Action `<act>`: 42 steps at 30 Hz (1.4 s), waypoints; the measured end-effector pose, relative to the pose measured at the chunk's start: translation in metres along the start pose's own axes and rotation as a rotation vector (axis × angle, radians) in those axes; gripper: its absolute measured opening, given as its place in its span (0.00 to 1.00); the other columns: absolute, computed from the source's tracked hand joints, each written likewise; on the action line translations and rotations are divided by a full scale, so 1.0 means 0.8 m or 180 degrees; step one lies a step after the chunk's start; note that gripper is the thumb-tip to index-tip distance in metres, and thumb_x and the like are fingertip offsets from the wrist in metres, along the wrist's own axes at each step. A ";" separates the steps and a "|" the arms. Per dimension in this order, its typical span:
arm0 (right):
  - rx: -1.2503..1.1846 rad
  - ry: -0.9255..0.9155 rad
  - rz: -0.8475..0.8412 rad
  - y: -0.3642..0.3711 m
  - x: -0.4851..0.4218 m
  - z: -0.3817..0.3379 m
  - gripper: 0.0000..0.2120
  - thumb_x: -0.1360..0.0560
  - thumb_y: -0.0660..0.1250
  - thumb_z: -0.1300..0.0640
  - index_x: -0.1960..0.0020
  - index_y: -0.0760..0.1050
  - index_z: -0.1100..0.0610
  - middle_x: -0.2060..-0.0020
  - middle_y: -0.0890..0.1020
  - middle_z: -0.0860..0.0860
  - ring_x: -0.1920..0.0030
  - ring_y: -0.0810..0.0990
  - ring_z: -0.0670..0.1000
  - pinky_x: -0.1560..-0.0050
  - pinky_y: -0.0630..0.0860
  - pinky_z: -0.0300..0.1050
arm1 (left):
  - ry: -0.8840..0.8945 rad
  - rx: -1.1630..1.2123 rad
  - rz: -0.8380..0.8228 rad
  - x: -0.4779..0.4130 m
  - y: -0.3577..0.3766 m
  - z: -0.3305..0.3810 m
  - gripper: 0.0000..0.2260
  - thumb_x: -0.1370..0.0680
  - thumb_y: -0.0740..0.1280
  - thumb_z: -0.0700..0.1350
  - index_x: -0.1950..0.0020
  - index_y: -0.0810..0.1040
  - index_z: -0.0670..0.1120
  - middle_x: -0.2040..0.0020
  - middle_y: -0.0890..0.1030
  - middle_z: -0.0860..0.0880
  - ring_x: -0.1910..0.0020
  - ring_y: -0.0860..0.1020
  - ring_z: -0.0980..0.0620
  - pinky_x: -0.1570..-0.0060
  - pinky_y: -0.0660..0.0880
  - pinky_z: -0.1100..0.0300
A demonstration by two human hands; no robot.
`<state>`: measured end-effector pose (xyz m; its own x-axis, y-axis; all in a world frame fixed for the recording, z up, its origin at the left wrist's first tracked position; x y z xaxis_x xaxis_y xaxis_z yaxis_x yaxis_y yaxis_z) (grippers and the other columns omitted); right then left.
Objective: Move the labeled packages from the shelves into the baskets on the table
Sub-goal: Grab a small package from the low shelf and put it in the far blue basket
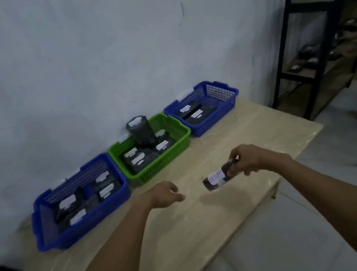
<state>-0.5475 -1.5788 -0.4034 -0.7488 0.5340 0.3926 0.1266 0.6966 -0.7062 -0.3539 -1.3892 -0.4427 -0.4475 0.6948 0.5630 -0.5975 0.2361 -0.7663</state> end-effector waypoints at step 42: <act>-0.0535 -0.0562 -0.0275 -0.328 -0.585 0.110 0.13 0.26 0.71 0.53 0.48 0.74 0.61 0.62 0.79 0.56 0.69 0.77 0.51 0.72 0.75 0.41 | -0.0909 0.0252 0.1972 -0.465 -0.189 0.202 0.23 0.25 0.68 0.49 0.32 0.72 0.44 0.31 0.69 0.42 0.32 0.67 0.42 0.34 0.67 0.48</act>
<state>-0.2876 -2.0537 -0.4536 -0.8617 0.3874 0.3278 0.1525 0.8138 -0.5608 -0.2047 -1.7929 -0.4866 -0.8737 0.4768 0.0960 -0.2167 -0.2049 -0.9545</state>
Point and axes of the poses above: each hand's wrist, its own x-axis away from the middle knuckle, its own y-axis out of the palm, z = x × y, the point moved 5 cm from there along -x, towards the middle knuckle
